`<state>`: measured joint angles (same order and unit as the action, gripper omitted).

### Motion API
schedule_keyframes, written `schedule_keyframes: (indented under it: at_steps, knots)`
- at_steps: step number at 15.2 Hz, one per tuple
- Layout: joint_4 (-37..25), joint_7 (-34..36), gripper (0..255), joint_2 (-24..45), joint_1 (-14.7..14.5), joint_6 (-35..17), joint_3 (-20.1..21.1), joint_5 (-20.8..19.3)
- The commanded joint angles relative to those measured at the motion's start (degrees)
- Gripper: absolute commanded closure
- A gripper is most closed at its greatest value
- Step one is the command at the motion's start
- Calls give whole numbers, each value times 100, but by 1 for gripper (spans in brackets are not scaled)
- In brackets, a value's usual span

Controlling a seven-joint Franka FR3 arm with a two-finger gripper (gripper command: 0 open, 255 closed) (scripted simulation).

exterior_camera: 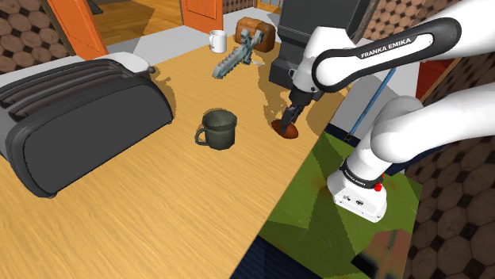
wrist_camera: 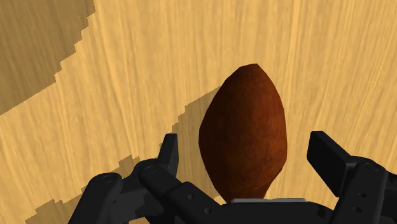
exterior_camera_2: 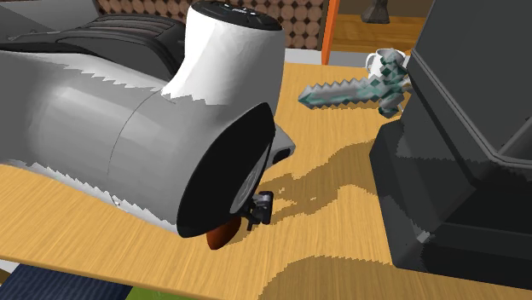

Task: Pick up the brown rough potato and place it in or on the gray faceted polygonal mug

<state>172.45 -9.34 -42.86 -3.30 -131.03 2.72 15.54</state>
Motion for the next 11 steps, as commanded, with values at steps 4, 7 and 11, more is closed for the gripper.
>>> schedule_keyframes:
  at_steps: [4, 7, 11]
  knots:
    - [60, -13, 0, 152, -51, -221, 20, 61]
    - [59, -13, 0, 152, -51, -221, 20, 61]
    - [59, -12, 255, 151, -51, -219, 20, 61]
